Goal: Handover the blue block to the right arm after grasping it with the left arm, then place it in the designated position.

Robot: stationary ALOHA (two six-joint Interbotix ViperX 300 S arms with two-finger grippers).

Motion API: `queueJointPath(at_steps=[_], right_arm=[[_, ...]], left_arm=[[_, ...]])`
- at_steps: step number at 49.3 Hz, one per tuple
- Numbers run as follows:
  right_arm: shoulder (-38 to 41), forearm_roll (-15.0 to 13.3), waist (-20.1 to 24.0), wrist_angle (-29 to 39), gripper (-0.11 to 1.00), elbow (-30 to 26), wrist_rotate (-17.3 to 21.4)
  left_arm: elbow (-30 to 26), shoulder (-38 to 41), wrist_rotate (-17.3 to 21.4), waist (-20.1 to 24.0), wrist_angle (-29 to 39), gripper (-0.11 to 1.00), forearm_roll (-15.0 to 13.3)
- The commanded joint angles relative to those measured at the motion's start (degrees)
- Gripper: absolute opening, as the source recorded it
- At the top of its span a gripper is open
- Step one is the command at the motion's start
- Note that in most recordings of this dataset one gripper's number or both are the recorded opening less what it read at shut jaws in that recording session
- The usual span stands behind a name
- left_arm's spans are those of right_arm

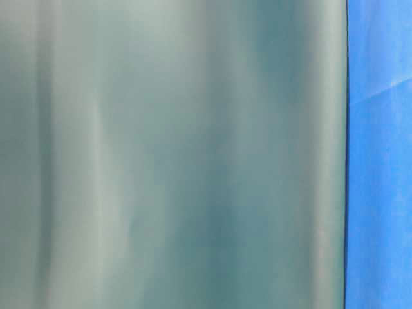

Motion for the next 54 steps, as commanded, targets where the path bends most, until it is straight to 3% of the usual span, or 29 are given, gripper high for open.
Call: queueJointPath(at_steps=[1, 10, 32, 35, 41, 48, 51, 54], right_arm=[[0.8, 0.1, 0.0, -0.3, 0.01, -1.1, 0.1], [1.6, 0.0, 0.0, 3.6, -0.02, -2.7, -0.1], [1.6, 0.1, 0.1, 3.9, -0.02, -2.9, 0.4], [1.5, 0.2, 0.1, 3.9, -0.01, -2.9, 0.4], [1.5, 0.4, 0.0, 3.8, 0.18, -2.9, 1.0], [1.5, 0.7, 0.0, 3.9, 0.59, -3.0, 2.5], [1.5, 0.8, -0.1, 3.9, 0.77, -3.0, 2.5], [1.5, 0.7, -0.1, 3.9, 0.91, -3.0, 2.5]], left_arm=[[-0.7, 0.6, -0.8, 0.0, 0.4, 0.0, -0.3], [-0.8, 0.4, -0.9, 0.0, 0.5, 0.0, 0.0], [-0.8, 0.1, -0.7, -0.1, 0.5, 0.01, 0.1], [-0.8, 0.2, -0.6, -0.1, 0.5, 0.08, 0.0], [-0.8, 0.0, -0.6, -0.1, 0.1, 0.41, 0.1], [-0.7, -0.2, -0.4, -0.1, 0.6, 0.81, 0.1], [-0.7, -0.2, -0.5, 0.0, 0.7, 0.91, 0.1], [-0.7, -0.2, -0.7, 0.0, 0.7, 0.93, 0.1]])
